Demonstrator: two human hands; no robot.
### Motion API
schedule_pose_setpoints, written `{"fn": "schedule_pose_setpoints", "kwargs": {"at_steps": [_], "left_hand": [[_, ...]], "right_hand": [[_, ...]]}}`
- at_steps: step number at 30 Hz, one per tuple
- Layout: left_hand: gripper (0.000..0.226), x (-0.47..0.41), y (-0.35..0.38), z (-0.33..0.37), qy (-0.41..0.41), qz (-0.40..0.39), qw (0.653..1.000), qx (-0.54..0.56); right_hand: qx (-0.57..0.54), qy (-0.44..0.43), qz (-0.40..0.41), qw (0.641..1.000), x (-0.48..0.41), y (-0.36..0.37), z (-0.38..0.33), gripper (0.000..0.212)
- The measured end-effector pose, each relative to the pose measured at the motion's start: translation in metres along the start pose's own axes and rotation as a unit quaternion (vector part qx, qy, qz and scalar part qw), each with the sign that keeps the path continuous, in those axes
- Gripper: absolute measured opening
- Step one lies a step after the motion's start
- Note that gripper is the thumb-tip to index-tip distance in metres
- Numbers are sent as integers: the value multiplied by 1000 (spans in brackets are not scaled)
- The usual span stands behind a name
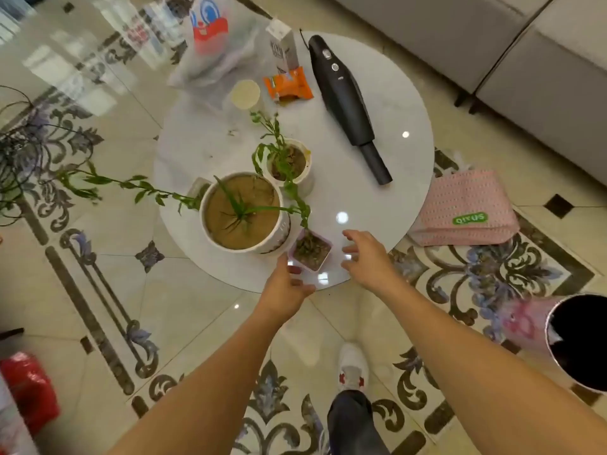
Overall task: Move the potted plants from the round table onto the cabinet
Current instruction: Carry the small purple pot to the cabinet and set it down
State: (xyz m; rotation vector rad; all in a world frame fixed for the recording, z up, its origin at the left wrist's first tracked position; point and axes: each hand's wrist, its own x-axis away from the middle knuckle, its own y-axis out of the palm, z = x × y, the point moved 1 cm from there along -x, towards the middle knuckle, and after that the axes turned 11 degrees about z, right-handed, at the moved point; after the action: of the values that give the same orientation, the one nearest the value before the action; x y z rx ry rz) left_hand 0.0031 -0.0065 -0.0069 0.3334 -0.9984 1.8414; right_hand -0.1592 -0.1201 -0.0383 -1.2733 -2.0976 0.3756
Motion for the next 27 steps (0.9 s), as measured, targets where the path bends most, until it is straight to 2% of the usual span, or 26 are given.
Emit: {"fn": "schedule_pose_setpoints", "kwargs": {"at_steps": [4,10,12,16,20,23,27], "left_hand": [[76,-17,16,-7,30,31,997,56],[69,-30,28,-6,125,80,985,90],[57,-35,30,-3,127,70,987,65],[75,-33,30,-2,118,39,992,28],[83,-19,25,7,128,42,990,49],[84,-6,12,22,142,32,988,55],[74,25,-17,55,164,14,984,64]], "right_hand": [[12,-22,-23,999,-12,13,0,67],[29,-64,-49,996,-15,23,-2,72],[38,-84,-71,993,-13,23,-1,74],[39,-71,-82,993,-10,15,4,61],[33,-88,-84,992,-5,2,-5,53],[7,-89,-99,991,5,-15,-24,57],[11,-100,-106,989,21,-51,-65,65]]}}
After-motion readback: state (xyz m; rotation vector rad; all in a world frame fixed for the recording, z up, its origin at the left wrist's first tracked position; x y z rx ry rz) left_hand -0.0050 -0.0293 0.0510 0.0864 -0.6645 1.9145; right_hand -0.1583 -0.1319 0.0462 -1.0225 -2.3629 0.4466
